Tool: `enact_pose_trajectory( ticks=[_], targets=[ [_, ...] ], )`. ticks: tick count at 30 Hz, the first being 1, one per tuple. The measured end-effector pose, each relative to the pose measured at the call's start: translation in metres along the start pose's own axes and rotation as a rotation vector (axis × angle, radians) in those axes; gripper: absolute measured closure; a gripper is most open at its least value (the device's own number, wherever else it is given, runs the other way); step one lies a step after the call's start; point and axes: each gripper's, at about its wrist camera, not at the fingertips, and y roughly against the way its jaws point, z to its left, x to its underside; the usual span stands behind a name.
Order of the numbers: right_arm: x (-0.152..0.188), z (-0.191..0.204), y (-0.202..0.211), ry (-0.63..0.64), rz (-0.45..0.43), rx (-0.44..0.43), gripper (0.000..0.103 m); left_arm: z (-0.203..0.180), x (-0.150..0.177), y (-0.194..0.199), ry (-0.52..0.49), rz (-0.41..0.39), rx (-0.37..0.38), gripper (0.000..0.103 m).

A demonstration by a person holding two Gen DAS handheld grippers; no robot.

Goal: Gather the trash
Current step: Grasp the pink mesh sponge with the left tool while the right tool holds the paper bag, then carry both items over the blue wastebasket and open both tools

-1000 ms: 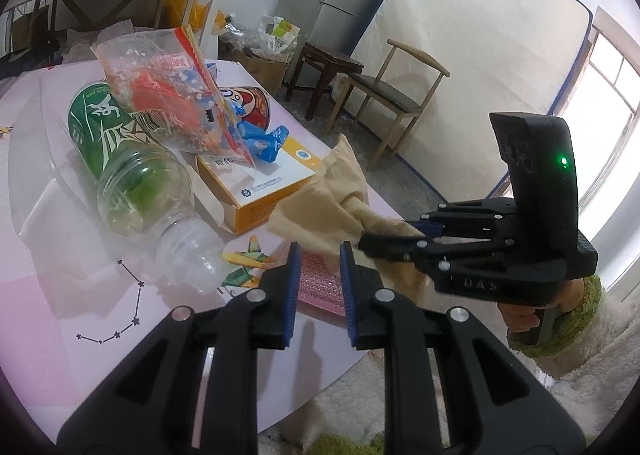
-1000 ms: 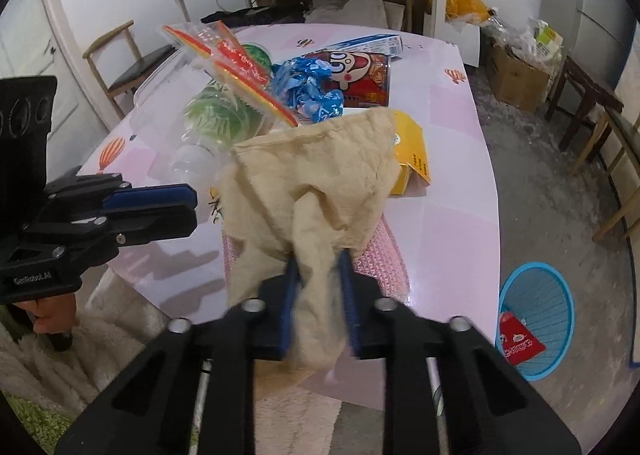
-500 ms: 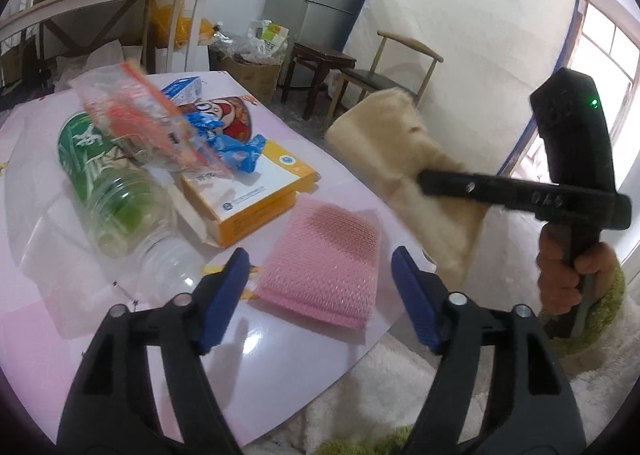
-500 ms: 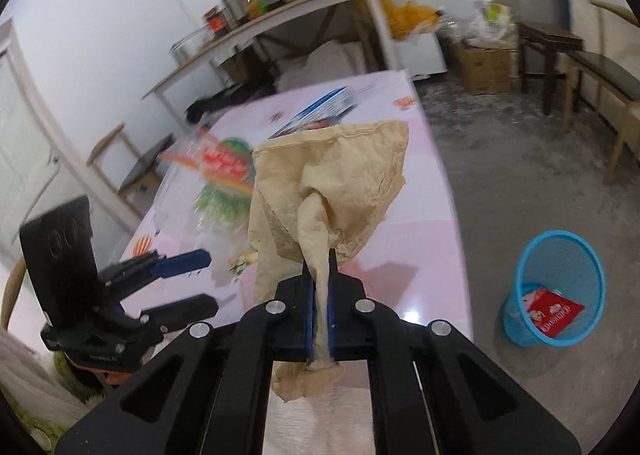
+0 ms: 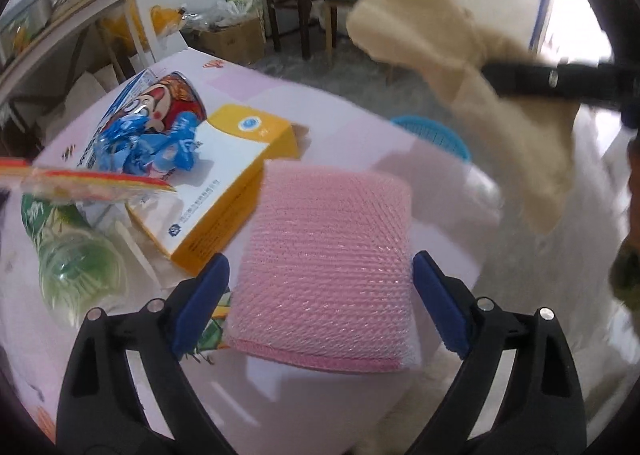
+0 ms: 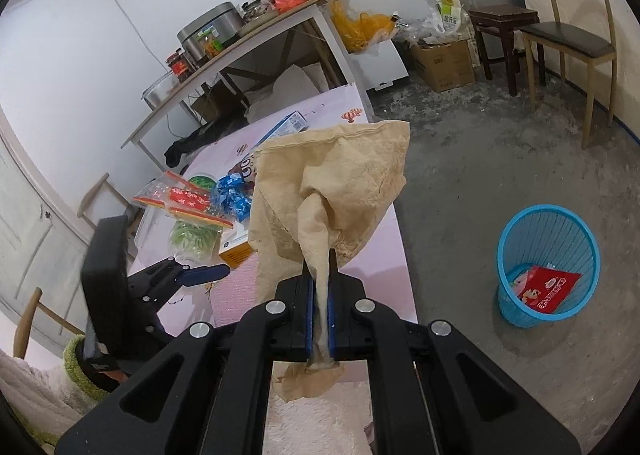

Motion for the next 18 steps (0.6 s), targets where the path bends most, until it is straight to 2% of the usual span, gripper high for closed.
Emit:
enact_pose_trajectory(
  ticks=[3,6,7,8,13,16,18],
  targets=[
    [0.002,-0.011,-0.001,-0.023,-0.004,0.0,0.098,-0.006,0.0,-0.006,-0.026,0.037,-0.002,0.015],
    [0.004,-0.023,-0.002,-0.051,-0.008,-0.003,0.098,-0.005,-0.002,-0.008,0.018,0.059,0.034,0.015],
    [0.005,-0.026,-0.001,-0.058,-0.01,-0.004,0.098,-0.004,-0.002,-0.008,0.037,0.065,0.044,0.022],
    [0.005,-0.03,-0.001,-0.068,-0.015,-0.004,0.098,-0.002,-0.002,-0.007,0.058,0.063,0.057,0.023],
    [0.01,-0.048,0.006,-0.11,-0.038,-0.004,0.098,0.0,0.005,0.001,0.094,0.072,0.057,0.026],
    [0.011,-0.06,0.015,-0.141,-0.063,0.004,0.098,-0.003,0.003,0.009,0.137,0.08,0.095,0.026],
    [0.009,-0.07,0.025,-0.153,-0.094,0.034,0.098,-0.004,-0.006,0.018,0.151,0.058,0.135,0.026]
  ],
)
